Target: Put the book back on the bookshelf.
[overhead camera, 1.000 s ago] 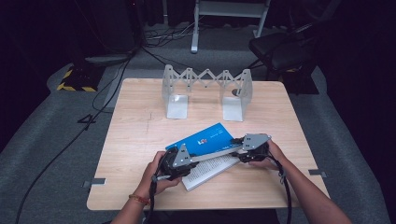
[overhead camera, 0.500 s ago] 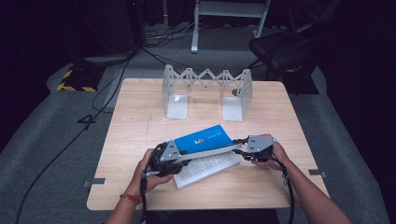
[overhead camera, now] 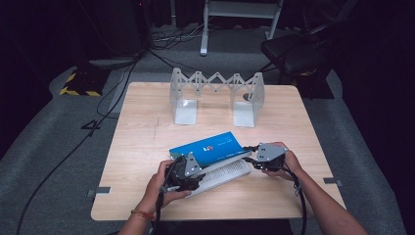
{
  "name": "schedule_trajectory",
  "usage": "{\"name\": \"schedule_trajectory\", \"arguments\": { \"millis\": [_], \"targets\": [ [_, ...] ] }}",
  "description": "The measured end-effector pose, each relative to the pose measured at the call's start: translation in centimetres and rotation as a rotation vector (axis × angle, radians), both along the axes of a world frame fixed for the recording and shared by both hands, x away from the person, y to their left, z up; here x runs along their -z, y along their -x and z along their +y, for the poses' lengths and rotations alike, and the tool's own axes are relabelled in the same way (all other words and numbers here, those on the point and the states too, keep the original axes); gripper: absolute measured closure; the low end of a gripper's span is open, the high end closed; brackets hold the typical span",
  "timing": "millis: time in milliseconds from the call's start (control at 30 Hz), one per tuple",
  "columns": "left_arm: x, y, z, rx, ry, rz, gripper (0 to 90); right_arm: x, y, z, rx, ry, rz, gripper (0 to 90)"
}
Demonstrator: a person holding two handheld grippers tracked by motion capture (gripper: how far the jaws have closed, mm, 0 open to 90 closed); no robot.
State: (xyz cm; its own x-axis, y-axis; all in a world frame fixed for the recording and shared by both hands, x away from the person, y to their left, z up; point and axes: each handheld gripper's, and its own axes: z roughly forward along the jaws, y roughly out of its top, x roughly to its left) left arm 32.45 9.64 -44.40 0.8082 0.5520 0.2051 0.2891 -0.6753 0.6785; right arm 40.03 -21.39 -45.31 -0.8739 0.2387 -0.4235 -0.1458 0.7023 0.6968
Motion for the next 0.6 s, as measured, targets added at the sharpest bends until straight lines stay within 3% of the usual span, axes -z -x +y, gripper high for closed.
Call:
{"name": "schedule_trajectory", "arguments": {
  "millis": [33, 133, 200, 233, 300, 367, 467, 533, 600],
  "targets": [
    [0.0, 0.2, 0.1, 0.022, -0.014, -0.019, 59.5, 0.0, 0.0, 0.0, -0.003, 0.001, 0.000, 65.0],
    [0.0, 0.1, 0.5, 0.048, -0.040, -0.043, 70.5, 0.0, -0.1, -0.1, -0.008, -0.027, 0.017, 62.6],
    [0.1, -0.2, 1.0, 0.067, -0.023, -0.020, 71.4, -0.1, -0.9, -0.4, -0.025, -0.077, 0.095, 59.3],
    [0.2, -0.2, 1.1, 0.077, -0.028, -0.019, 72.0, -0.1, -1.3, -0.5, -0.031, -0.094, 0.120, 51.5],
    [0.2, -0.3, 1.2, 0.083, -0.030, -0.016, 72.2, 0.1, -1.9, -0.4, -0.024, -0.117, 0.153, 46.3],
    [0.4, -0.4, 1.5, 0.095, -0.025, -0.014, 72.2, 0.2, -2.1, -0.1, -0.048, -0.110, 0.154, 42.5],
    [0.4, -0.7, 2.0, 0.105, -0.015, -0.006, 71.8, 0.2, -2.2, 0.2, -0.076, -0.116, 0.157, 43.1],
    [0.2, -0.9, 2.4, 0.094, -0.004, 0.000, 71.5, 0.1, -2.1, 0.4, -0.123, -0.122, 0.172, 58.9],
    [0.2, -1.2, 2.9, 0.073, 0.011, 0.005, 69.6, 0.1, -1.6, 0.7, -0.139, -0.103, 0.136, 62.5]
  ]
}}
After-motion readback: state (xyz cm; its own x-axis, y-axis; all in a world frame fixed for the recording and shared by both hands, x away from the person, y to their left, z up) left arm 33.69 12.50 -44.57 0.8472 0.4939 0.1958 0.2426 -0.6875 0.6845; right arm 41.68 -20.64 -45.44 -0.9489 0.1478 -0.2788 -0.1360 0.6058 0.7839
